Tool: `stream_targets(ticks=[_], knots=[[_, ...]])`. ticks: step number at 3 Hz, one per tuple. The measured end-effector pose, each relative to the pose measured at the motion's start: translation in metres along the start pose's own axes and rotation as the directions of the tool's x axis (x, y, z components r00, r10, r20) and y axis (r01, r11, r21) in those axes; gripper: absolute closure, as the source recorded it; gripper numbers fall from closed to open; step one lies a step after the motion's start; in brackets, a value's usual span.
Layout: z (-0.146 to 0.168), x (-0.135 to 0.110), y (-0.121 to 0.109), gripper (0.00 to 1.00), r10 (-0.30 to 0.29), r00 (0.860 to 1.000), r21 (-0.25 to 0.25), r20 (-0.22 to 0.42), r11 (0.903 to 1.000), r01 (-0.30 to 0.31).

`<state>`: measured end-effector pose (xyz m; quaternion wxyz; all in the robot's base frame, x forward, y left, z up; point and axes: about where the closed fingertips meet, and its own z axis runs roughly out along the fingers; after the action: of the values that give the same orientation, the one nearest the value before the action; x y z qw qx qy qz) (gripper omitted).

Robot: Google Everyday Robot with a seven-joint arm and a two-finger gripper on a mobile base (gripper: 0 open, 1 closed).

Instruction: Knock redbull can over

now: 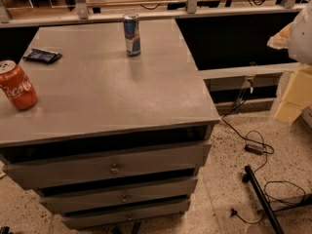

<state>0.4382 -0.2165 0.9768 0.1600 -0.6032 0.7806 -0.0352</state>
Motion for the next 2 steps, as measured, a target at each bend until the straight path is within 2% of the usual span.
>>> stream_targets(ticks=[1,2], knots=[[-0.002,-0.004,-0.006,0.0,-0.005,1.0,0.015,0.013,0.9999,0.005],[0.0,-0.016,-0.026,0.0,-0.023,0.999,0.027,0.047,0.9994,0.021]])
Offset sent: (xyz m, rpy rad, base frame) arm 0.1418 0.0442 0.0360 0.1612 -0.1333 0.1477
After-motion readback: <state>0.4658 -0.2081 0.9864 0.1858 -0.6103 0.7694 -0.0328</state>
